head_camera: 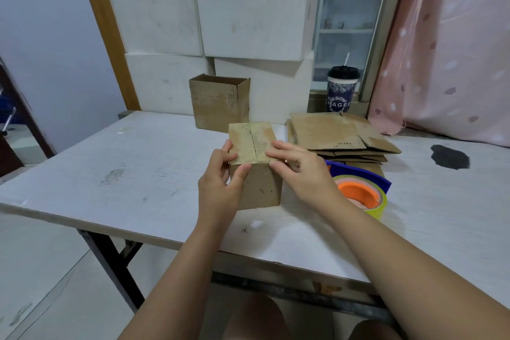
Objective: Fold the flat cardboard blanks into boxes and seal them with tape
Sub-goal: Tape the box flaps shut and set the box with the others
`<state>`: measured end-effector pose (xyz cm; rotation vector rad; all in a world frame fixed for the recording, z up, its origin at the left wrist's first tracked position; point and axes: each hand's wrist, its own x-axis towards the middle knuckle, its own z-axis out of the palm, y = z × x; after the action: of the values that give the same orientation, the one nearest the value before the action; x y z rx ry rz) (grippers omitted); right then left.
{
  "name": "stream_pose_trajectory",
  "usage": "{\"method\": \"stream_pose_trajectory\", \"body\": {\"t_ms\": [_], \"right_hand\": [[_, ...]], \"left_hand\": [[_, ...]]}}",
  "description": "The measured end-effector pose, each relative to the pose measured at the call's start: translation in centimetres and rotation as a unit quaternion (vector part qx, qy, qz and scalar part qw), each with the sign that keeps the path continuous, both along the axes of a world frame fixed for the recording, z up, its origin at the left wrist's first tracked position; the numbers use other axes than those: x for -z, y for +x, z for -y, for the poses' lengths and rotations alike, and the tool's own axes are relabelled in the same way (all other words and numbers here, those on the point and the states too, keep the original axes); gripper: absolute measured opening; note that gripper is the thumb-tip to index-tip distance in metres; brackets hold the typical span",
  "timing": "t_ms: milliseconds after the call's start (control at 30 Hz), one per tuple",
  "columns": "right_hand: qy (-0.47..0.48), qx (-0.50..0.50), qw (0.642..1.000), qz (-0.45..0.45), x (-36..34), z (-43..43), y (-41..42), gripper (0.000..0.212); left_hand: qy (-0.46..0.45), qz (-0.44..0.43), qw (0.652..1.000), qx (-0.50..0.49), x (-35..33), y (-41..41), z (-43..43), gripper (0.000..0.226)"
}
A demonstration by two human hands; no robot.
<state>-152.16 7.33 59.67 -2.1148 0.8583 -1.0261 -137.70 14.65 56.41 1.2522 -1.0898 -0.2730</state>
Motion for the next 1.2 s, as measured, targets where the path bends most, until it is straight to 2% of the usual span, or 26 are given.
{"method": "stream_pose_trajectory", "body": {"t_ms": [100,200,267,367,467,533,633,700,800,933,1000,1100,1200], "right_hand": [[0.102,-0.005,0.993,0.052,-0.2,-0.6,0.3,0.03],[0.213,0.004,0.97,0.12,0.2,-1.2,1.0,0.063],[0.266,0.001,0.952,0.153,0.5,-1.8,1.5,0.074],[0.203,-0.014,0.968,0.144,1.2,-2.9,1.6,0.057],[0.124,-0.031,0.982,0.139,1.3,-4.2,1.0,0.071],[0.014,-0.023,0.995,0.101,1.0,-4.8,0.8,0.08],[-0.092,0.004,0.994,0.05,0.9,-5.7,0.5,0.083],[-0.156,0.03,0.987,0.023,1.1,-6.2,0.4,0.081],[-0.217,0.063,0.974,-0.003,1.5,-6.6,0.6,0.083],[-0.307,0.064,0.949,-0.026,2.0,-7.2,0.2,0.073],[-0.269,0.051,0.962,0.016,1.6,-7.4,-0.2,0.071],[-0.095,0.067,0.983,0.141,-0.5,-7.5,-0.8,0.079],[0.054,0.021,0.964,0.26,-2.3,-6.5,-1.3,0.099]], "left_hand": [[0.004,-0.012,1.0,0.005,-0.7,0.1,-1.0,0.01],[-0.017,0.007,1.0,-0.003,-1.3,-0.5,-2.2,0.023],[-0.021,-0.003,1.0,0.004,-1.1,-1.1,-2.7,0.024],[-0.028,-0.069,0.996,0.052,-1.4,-1.4,-3.5,0.042],[-0.019,-0.059,0.997,0.049,-2.6,-1.5,-4.1,0.055],[0.0,-0.043,0.999,0.029,-3.7,-2.1,-4.4,0.062],[0.011,-0.06,0.998,0.015,-5.1,-2.8,-4.7,0.1],[0.01,-0.07,0.997,0.015,-5.6,-3.2,-4.7,0.111],[-0.001,-0.106,0.994,-0.033,-5.4,-4.0,-4.4,0.111],[-0.036,-0.153,0.983,-0.097,-4.6,-4.1,-4.3,0.097],[-0.053,-0.175,0.98,-0.083,-4.1,-3.4,-4.6,0.089],[-0.082,-0.189,0.977,-0.048,-3.4,-2.6,-4.9,0.073],[-0.118,-0.223,0.968,-0.012,-2.7,-2.5,-4.8,0.057]]}}
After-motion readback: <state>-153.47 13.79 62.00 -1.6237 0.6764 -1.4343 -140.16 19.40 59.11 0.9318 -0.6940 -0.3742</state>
